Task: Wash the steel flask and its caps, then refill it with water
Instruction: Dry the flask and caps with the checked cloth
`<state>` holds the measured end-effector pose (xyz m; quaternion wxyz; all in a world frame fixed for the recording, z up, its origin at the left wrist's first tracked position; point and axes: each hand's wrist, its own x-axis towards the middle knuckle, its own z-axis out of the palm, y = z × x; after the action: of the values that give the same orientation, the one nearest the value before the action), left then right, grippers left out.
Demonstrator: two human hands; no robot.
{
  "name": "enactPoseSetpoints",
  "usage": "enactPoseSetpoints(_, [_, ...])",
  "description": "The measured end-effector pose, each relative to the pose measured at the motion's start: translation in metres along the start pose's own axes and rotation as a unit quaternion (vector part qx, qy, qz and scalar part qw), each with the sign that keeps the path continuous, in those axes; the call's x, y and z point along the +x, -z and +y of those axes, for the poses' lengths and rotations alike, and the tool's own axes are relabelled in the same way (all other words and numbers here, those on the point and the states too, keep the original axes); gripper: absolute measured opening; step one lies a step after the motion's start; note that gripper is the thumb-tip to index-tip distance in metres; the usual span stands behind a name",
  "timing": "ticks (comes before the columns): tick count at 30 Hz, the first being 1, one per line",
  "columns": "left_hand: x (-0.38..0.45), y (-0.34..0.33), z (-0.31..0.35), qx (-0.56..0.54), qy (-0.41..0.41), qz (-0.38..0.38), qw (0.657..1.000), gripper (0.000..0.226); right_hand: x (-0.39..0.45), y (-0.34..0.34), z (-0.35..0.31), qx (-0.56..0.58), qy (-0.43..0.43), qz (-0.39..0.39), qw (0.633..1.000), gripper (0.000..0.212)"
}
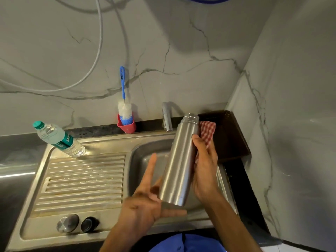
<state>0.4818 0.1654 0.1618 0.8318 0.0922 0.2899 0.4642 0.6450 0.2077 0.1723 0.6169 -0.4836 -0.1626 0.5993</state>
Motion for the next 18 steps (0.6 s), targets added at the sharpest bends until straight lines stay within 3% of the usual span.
enactPoseSetpoints(1, [-0.008, 0.009, 0.005, 0.004, 0.064, 0.047, 0.997, 0.062, -0.001, -0.001, -0.001, -0.008, 0.019, -0.008, 1.0, 0.05])
enactPoseSetpoints(2, [-0.008, 0.004, 0.002, 0.053, 0.051, 0.048, 0.996, 0.049, -0.002, -0.002, 0.001, -0.024, 0.026, -0.026, 0.999, 0.054])
enactPoseSetpoints(3, [-0.007, -0.006, -0.01, 0.032, 0.086, 0.03, 0.995, 0.051, -0.005, -0.004, 0.003, -0.044, 0.042, -0.048, 0.997, 0.054])
enactPoseSetpoints(5, [-0.004, 0.0, -0.009, 0.141, 0.124, 0.105, 0.977, 0.074, -0.008, -0.009, 0.006, -0.092, 0.069, -0.074, 0.991, 0.046])
enactPoseSetpoints(9, [0.001, -0.001, -0.026, 0.315, 0.044, 0.092, 0.944, 0.091, -0.004, -0.008, 0.005, -0.127, 0.116, -0.081, 0.982, 0.042])
enactPoseSetpoints(12, [0.007, 0.001, -0.018, 0.517, -0.087, 0.101, 0.846, 0.075, -0.001, -0.006, 0.002, -0.152, 0.158, -0.065, 0.973, 0.044])
enactPoseSetpoints(15, [0.014, 0.003, -0.016, 0.617, -0.19, 0.16, 0.746, 0.091, 0.002, -0.008, 0.005, -0.322, 0.306, -0.045, 0.895, 0.054])
enactPoseSetpoints(18, [0.018, 0.01, -0.019, 0.637, -0.238, 0.19, 0.709, 0.105, 0.004, -0.015, 0.012, -0.477, 0.418, -0.053, 0.772, 0.057])
